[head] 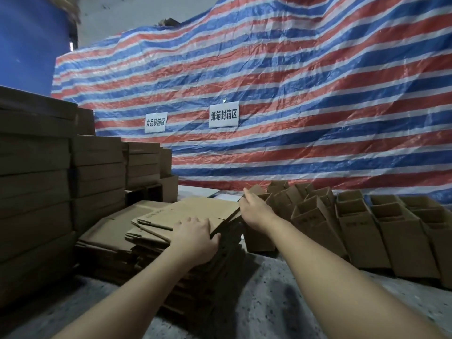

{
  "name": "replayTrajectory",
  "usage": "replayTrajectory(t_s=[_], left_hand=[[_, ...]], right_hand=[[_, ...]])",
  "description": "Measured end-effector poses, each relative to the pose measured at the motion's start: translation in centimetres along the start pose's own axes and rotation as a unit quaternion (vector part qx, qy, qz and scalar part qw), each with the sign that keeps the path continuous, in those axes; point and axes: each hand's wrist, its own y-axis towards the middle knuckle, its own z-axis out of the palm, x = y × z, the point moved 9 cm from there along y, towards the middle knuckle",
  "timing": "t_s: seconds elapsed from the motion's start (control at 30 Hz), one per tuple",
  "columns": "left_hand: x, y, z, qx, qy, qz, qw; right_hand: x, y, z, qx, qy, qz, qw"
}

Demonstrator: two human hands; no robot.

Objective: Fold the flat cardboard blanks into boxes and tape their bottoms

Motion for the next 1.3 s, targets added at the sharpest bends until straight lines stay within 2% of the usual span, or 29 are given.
replayTrajectory(t_s=[0.13, 0.23, 0.3, 0.37, 0.43, 0.53, 0.63, 0.73, 0.8, 0.87, 1.0, 1.13, 1.23, 1.3], left_hand=[[-0.6, -1.0, -1.4, -0.051, 0.008, 0.025, 0.998], [-0.9, -2.4, -3.4, -0.14, -0.028, 0.065, 0.988], [-0.5, -3.6, -5.6, -0.233, -0.143, 0.104, 0.956], [0.3, -4.7, -8.1, -0.305, -0.254, 0.138, 0.907], [0.7, -5.3, -10.2, -0.355, -0.286, 0.155, 0.876], [1.6, -5.8, -13.1, -0.402, -0.338, 0.154, 0.837], [2.2, -5.8, -15.8, -0.419, -0.433, 0.15, 0.784], [2.4, -5.0, -17.6, -0.405, -0.509, 0.123, 0.749], [2.0, -4.1, -18.0, -0.382, -0.547, 0.103, 0.738], [1.5, -3.1, -17.8, -0.35, -0.591, 0.069, 0.724], [-1.3, -0.9, -16.2, -0.239, -0.707, 0.022, 0.666], [-4.8, 0.4, -14.5, -0.148, -0.775, -0.013, 0.614], [-7.5, 0.8, -13.9, -0.097, -0.783, -0.035, 0.614], [-9.4, 0.8, -13.8, -0.065, -0.786, -0.021, 0.614]], right_hand=[[-0.7, 0.9, 0.4, 0.009, -0.049, 0.006, 0.999], [-1.3, 1.1, 0.5, 0.018, -0.103, -0.004, 0.995], [-1.7, 1.3, 0.1, 0.01, -0.102, -0.006, 0.995], [-1.8, 1.7, -0.8, -0.01, -0.072, -0.012, 0.997], [-1.2, 2.0, -2.0, -0.04, -0.052, -0.026, 0.998], [-0.2, 2.3, -5.1, -0.1, 0.023, -0.026, 0.994], [0.0, 1.6, -9.0, -0.142, 0.175, -0.028, 0.974], [-0.2, 0.2, -13.4, -0.202, 0.298, -0.06, 0.931], [-0.8, -0.7, -16.4, -0.254, 0.32, -0.056, 0.911], [-1.6, -1.7, -18.7, -0.274, 0.298, -0.035, 0.914], [-3.1, -4.5, -22.9, -0.294, 0.249, -0.015, 0.923], [-4.3, -8.7, -25.9, -0.335, 0.23, -0.003, 0.914], [-5.5, -12.3, -27.7, -0.379, 0.242, 0.018, 0.893], [-6.5, -14.6, -28.6, -0.405, 0.251, 0.033, 0.878]])
